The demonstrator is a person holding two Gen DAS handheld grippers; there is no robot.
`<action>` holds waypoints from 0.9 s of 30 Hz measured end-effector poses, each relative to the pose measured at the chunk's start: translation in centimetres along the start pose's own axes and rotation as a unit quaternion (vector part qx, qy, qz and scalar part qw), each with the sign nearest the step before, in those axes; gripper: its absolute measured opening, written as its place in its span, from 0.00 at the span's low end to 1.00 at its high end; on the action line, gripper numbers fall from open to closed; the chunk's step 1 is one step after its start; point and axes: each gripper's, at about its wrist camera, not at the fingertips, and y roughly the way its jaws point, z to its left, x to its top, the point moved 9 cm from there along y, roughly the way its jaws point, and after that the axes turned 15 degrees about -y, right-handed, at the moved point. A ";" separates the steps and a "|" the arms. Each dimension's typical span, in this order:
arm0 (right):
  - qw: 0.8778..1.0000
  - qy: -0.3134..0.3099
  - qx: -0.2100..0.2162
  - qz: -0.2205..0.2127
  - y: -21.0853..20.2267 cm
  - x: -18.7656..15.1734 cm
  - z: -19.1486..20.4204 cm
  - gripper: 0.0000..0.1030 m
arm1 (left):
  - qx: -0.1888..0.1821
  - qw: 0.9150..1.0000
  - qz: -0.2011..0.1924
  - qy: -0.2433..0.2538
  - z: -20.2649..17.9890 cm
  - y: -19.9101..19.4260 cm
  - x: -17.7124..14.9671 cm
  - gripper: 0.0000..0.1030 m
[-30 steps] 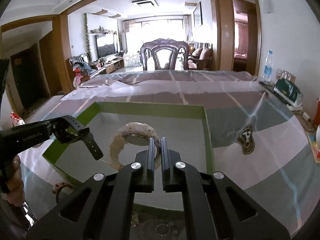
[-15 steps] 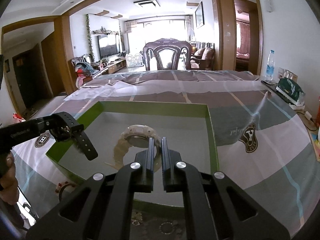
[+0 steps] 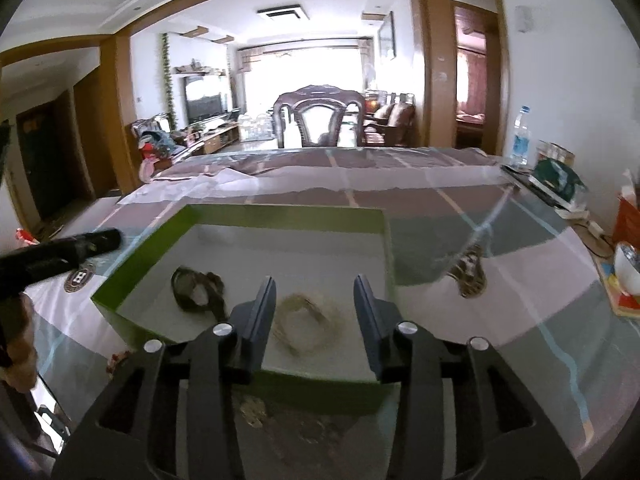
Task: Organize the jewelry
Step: 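Withdraw both grippers from the box back toward the remaining jewelry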
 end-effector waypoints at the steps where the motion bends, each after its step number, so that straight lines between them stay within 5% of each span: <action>1: 1.000 0.004 -0.004 0.005 -0.1 -0.5 -0.4 0.43 | 0.008 1.000 -0.002 0.001 0.3 -0.1 0.0 0.58; 7: 0.998 0.040 -0.021 0.048 -0.5 -3.8 -2.7 0.45 | 0.025 1.000 0.018 -0.007 1.6 1.1 -1.0 0.60; 11: 0.997 0.016 -0.024 0.072 -0.6 -5.3 -2.2 0.55 | 0.036 0.999 0.032 -0.016 2.6 2.0 -1.6 0.60; 27: 0.995 -0.036 0.007 0.098 3.4 -5.6 1.9 0.59 | 0.062 0.997 0.045 -0.020 3.9 3.8 -2.3 0.62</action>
